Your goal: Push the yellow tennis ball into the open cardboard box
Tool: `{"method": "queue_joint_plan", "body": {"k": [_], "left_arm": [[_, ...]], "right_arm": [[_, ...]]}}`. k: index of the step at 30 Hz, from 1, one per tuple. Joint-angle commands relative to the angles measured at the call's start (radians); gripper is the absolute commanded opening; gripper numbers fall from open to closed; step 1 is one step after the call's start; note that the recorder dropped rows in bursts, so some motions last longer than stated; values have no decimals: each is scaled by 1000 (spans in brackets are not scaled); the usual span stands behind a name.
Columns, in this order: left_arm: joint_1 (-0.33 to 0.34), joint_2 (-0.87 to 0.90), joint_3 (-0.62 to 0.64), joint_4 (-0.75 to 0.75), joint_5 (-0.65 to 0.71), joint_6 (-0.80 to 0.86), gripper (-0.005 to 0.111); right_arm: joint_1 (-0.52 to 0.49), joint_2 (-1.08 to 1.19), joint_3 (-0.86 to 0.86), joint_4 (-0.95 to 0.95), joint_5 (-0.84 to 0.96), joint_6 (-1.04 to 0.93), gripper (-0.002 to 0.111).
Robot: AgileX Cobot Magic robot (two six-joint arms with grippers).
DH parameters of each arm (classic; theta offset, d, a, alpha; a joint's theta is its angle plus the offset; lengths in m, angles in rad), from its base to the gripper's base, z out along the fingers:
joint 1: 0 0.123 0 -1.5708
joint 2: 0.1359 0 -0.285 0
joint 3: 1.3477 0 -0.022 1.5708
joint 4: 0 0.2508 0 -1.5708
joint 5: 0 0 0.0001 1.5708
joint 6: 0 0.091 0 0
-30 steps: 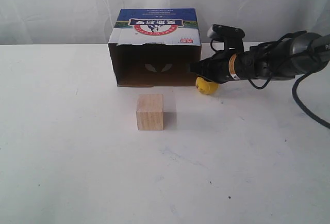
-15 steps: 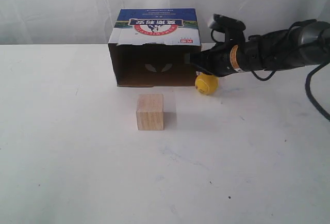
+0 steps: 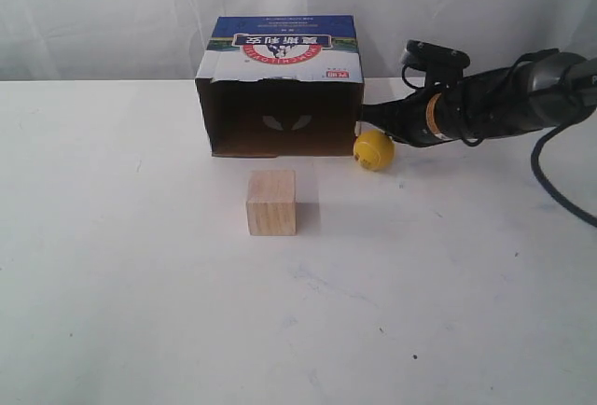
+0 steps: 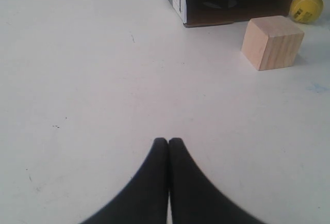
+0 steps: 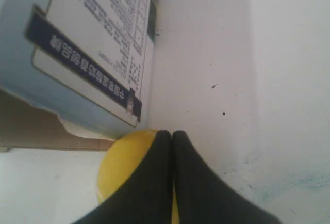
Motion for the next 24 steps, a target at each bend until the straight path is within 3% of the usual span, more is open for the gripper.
{"method": "queue_joint_plan", "body": {"k": [1,10,24], "left_arm": [[-4,-5,3,-11,3,0,0],[-4,-5,3,-11,3,0,0],[-4,-5,3,-11,3,0,0]], "right_arm": [[0,24,-4,-7,-76,-18,0],[1,24,-4,-12,-242,19,0],[3,29,-4,-73,-307,78,0]]}}
